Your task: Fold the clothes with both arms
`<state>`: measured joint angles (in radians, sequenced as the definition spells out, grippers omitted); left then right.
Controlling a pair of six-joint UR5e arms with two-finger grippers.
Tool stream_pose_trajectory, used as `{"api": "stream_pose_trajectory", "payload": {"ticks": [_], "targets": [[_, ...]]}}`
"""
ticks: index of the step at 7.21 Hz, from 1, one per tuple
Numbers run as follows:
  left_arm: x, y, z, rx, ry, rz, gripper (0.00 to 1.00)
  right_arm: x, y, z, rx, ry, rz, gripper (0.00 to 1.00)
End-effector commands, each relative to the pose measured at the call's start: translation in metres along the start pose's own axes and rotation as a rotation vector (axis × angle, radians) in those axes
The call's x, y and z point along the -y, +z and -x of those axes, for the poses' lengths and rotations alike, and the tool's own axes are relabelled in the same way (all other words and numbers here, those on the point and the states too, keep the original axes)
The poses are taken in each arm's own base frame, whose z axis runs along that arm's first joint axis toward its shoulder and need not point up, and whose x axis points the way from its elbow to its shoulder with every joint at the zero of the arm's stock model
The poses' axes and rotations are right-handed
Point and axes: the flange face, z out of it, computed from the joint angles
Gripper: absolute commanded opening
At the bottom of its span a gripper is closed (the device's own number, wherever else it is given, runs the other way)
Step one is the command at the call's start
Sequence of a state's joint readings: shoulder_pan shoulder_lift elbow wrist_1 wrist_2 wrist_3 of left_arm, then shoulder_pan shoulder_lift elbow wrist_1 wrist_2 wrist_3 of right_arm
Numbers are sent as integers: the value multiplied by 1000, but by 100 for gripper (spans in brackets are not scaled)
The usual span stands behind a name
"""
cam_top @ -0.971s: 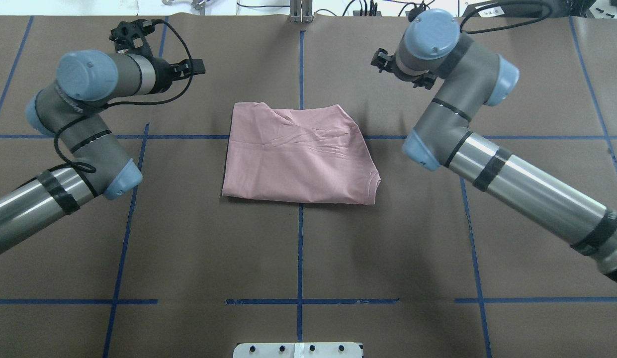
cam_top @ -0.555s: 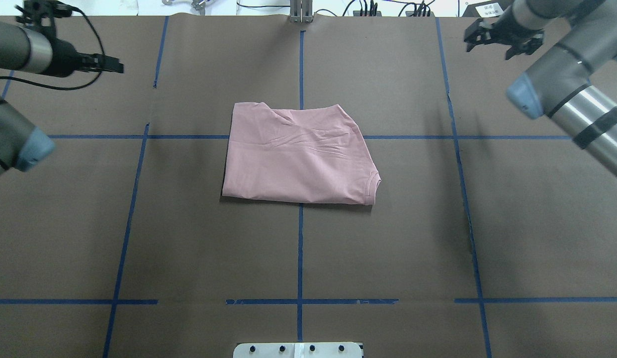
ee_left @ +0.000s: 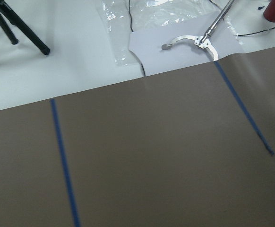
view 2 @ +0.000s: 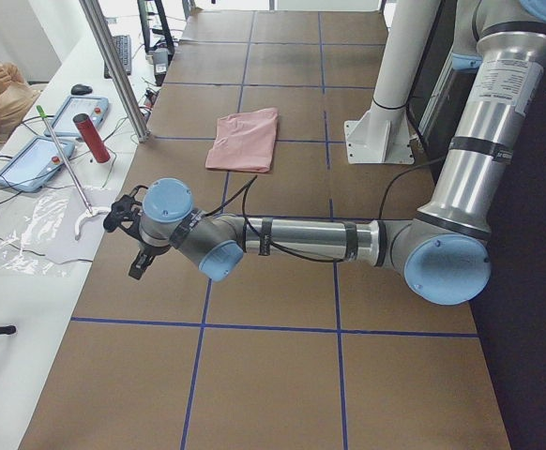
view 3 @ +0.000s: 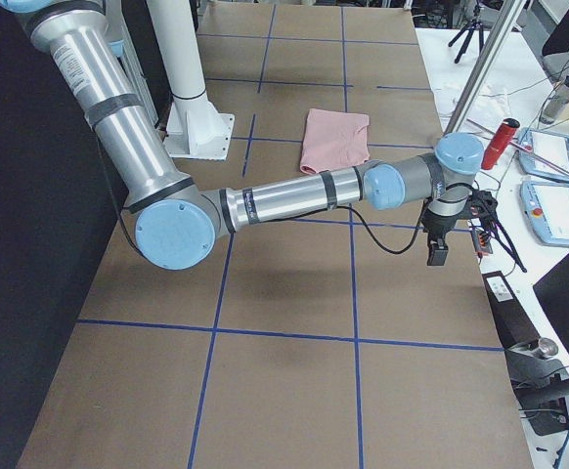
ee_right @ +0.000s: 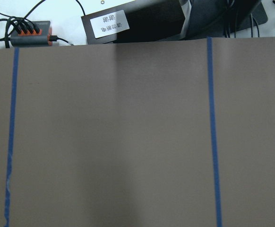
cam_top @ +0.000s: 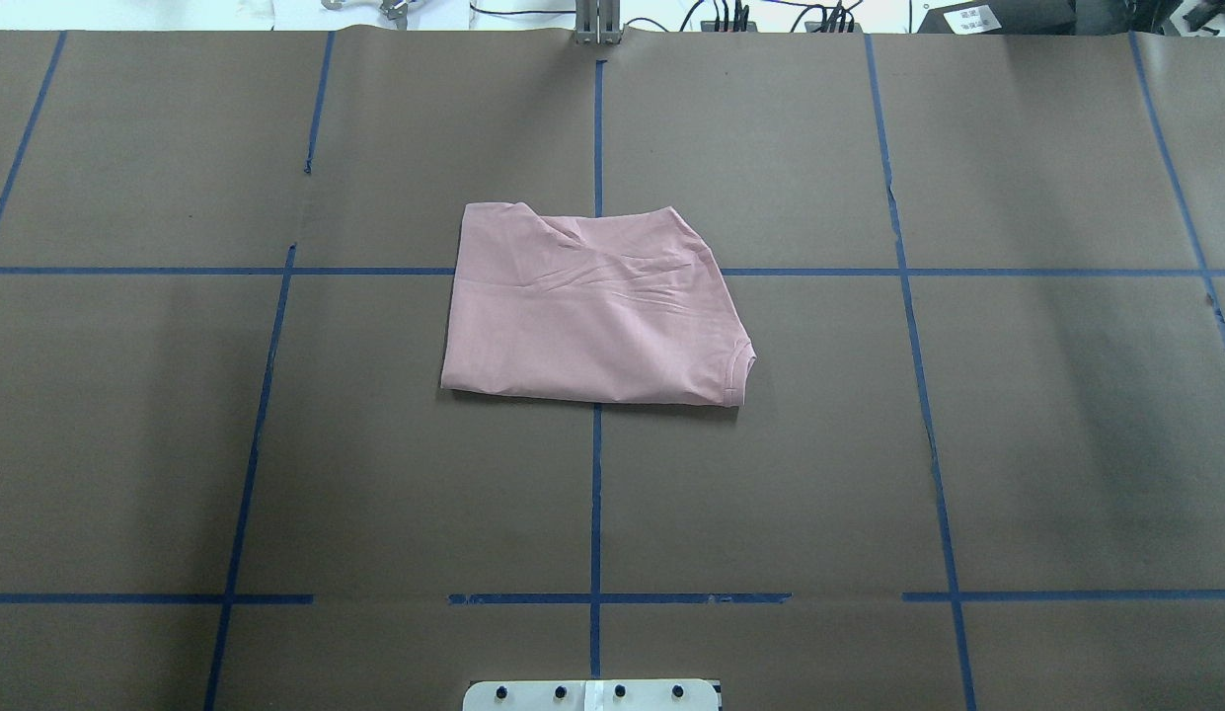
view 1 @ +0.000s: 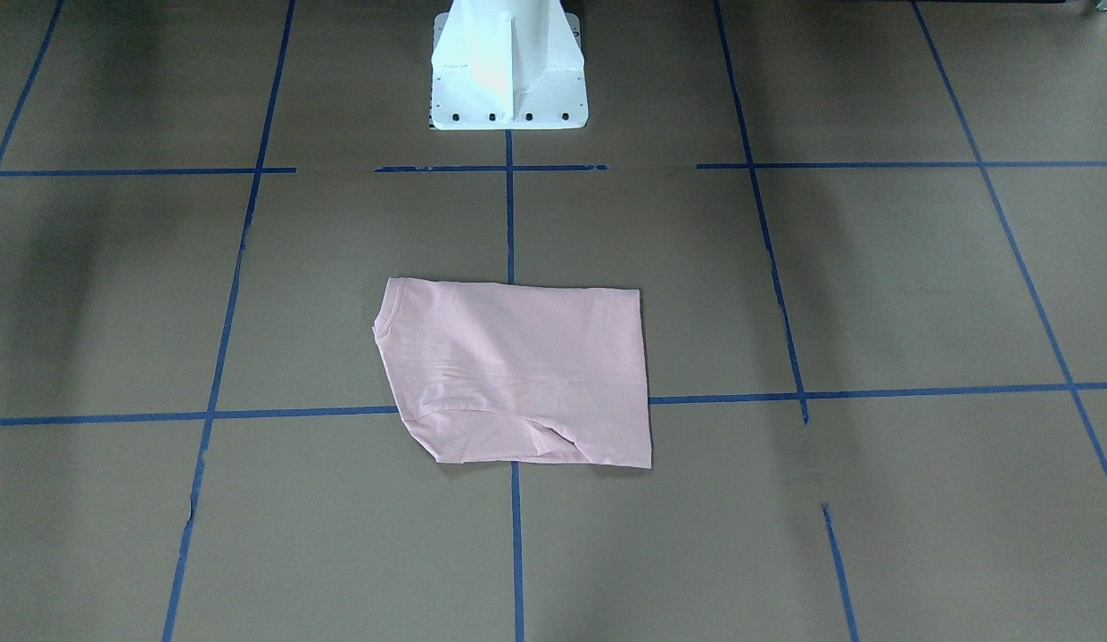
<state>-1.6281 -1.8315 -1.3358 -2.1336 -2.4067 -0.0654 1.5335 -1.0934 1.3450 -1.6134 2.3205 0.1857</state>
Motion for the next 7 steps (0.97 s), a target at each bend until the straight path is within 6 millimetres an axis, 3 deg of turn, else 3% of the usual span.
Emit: {"api": "stream_pose_trajectory", "payload": {"ticks": [1, 2, 3, 4, 7], "targets": [[-32, -59, 77, 81, -20, 102, 100, -63, 23, -68, 0, -129, 100, 100], [-36, -57, 71, 81, -70, 160, 100, -87, 28, -76, 5, -126, 106, 100], [-100, -63, 59, 75, -130, 218, 100, -106, 28, -76, 21, -115, 101, 100], [-146, -85, 29, 104, -124, 213, 100, -115, 35, -84, 20, -101, 116, 100], [-147, -87, 12, 106, -135, 216, 100, -120, 43, -81, 25, -116, 129, 100]]}}
